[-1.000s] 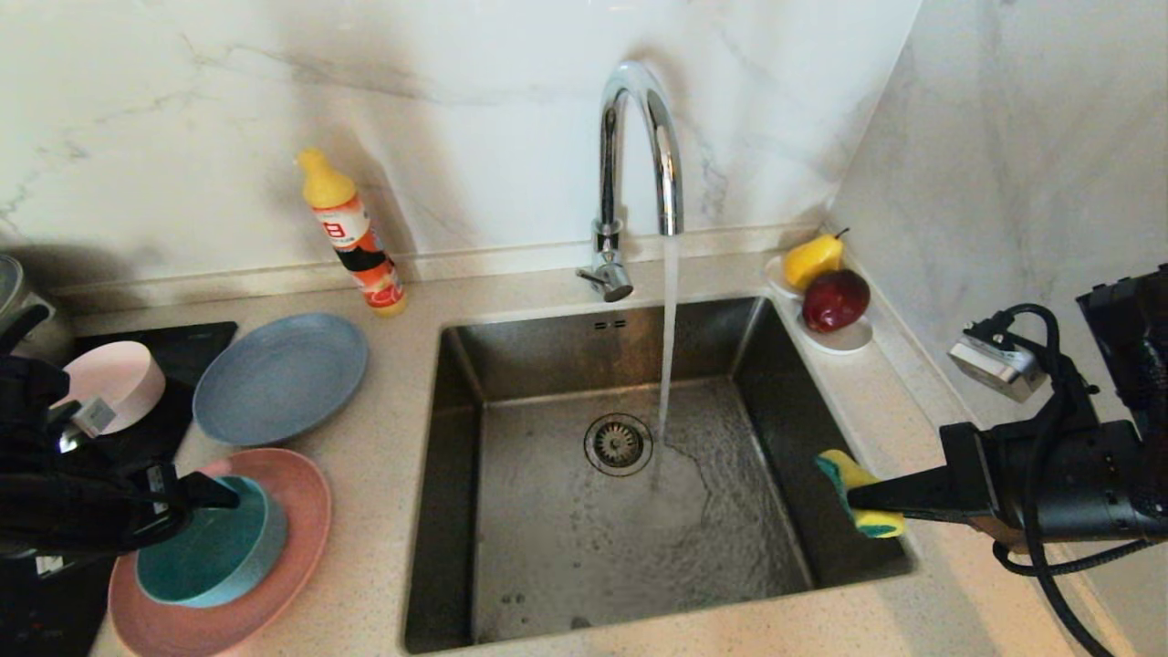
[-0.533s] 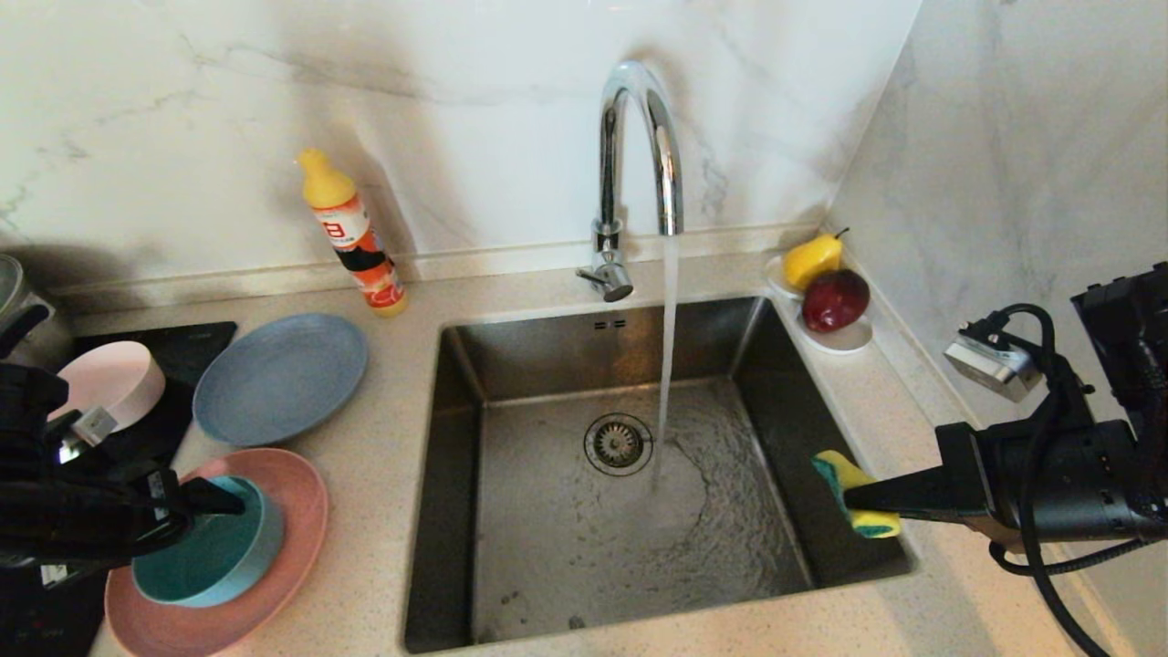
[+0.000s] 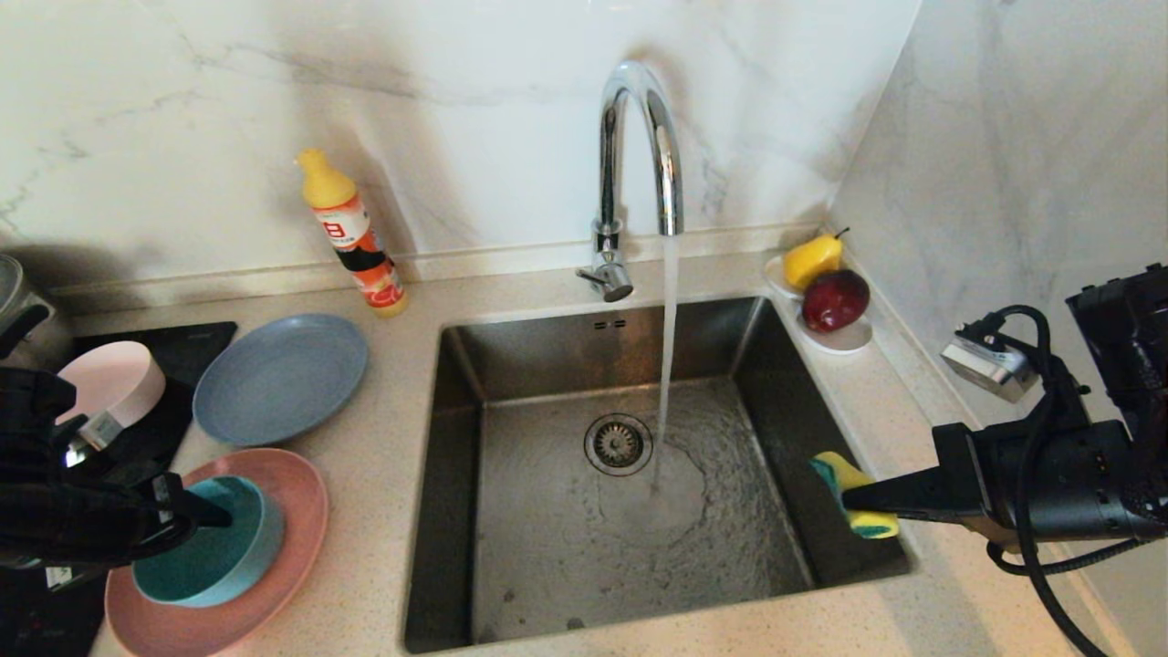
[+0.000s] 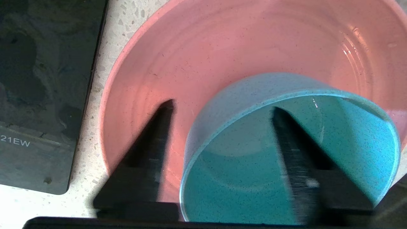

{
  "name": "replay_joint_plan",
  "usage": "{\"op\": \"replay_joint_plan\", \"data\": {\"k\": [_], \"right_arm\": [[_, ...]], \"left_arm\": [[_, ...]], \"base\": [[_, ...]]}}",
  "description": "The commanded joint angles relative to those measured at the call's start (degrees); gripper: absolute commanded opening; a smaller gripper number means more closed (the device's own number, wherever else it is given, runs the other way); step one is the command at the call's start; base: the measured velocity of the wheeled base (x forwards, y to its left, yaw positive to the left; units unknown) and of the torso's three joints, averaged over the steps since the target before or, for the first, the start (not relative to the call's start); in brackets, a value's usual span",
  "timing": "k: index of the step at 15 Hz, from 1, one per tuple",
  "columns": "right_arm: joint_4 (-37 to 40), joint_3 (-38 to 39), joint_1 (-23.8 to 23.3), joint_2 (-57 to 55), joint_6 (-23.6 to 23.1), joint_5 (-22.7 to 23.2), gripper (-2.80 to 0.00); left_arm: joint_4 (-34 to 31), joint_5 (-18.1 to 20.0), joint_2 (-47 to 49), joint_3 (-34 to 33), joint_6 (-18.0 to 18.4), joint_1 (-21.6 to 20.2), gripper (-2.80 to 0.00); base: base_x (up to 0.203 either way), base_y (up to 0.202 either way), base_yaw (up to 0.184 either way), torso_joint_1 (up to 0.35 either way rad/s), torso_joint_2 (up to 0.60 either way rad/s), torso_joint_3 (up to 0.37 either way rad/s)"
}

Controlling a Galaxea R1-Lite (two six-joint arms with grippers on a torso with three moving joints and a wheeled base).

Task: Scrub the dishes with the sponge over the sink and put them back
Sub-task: Wash the bowl

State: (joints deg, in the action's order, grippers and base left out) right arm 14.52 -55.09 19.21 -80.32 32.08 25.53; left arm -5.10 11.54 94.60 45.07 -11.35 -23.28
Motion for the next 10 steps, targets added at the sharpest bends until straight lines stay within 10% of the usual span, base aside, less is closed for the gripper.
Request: {"op": "replay_joint_plan", "data": {"k": [1,10], "right_arm": [[0.1,-0.2,0.0,-0.2,0.2,0.1,-2.80],[-4.0,0.5,0.0,-1.9,0.3,0.2,-2.80]], "left_arm": [[0.0,0.1,0.2,0.1,-0.1,0.0,-2.80],[-0.6,-0.3,-0.6,1.7,0.6,-1.1,-2.80]], "base": [[0.000,0.000,0.000,0.000,0.00,0.000],[0.000,0.000,0.000,0.000,0.00,0.000]]}}
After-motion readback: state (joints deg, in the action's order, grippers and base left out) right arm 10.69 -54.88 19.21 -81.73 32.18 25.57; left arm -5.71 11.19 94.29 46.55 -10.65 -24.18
